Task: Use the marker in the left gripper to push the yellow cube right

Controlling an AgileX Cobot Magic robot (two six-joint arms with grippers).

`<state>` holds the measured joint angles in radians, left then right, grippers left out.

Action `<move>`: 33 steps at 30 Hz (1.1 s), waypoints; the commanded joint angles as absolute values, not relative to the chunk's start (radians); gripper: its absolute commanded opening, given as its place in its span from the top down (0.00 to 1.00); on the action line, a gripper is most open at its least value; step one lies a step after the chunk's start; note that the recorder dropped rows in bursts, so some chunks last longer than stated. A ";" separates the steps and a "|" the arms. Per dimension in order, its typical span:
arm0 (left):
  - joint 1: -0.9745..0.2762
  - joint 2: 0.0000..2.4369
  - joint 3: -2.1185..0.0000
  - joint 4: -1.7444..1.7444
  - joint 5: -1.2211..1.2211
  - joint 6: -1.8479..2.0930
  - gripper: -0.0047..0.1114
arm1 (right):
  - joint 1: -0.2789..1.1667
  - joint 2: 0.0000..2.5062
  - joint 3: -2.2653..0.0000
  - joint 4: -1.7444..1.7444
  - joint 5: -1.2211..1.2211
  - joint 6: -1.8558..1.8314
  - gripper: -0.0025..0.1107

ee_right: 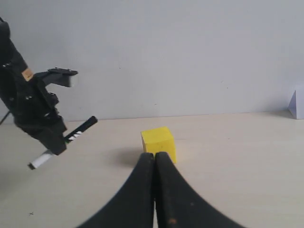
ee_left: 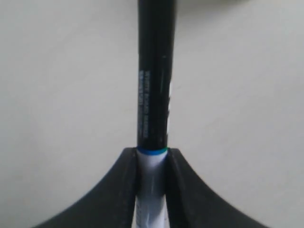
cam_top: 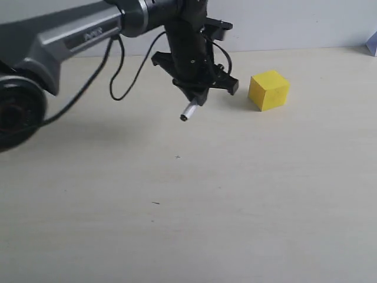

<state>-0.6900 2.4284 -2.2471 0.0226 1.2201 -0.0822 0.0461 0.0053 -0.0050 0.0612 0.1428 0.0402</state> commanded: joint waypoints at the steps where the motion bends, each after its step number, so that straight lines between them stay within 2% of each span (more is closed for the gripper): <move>1: -0.686 2.129 -1.815 0.107 1.032 -0.137 0.96 | 0.047 0.000 0.000 0.061 0.134 0.039 0.98; 4: -0.680 1.815 -1.331 0.114 0.567 -0.284 0.96 | 0.047 0.000 0.000 0.061 0.134 0.039 0.98; 6: -0.680 1.701 -1.157 0.110 0.414 -0.363 0.96 | 0.047 0.000 0.000 0.061 0.134 0.039 0.98; 12: -0.718 1.553 -0.922 0.082 0.369 -0.388 0.96 | 0.047 0.000 0.000 0.061 0.134 0.039 0.98; 17: -0.719 1.608 -0.944 -0.078 0.425 -0.404 0.96 | 0.047 0.000 0.000 0.061 0.134 0.039 0.98; 24: -0.732 1.814 -1.077 -0.350 0.501 -0.396 0.96 | 0.047 0.000 0.000 0.061 0.134 0.039 0.98; 33: -0.733 2.003 -1.295 -0.317 0.648 -0.417 0.96 | 0.047 0.000 0.000 0.061 0.134 0.039 0.98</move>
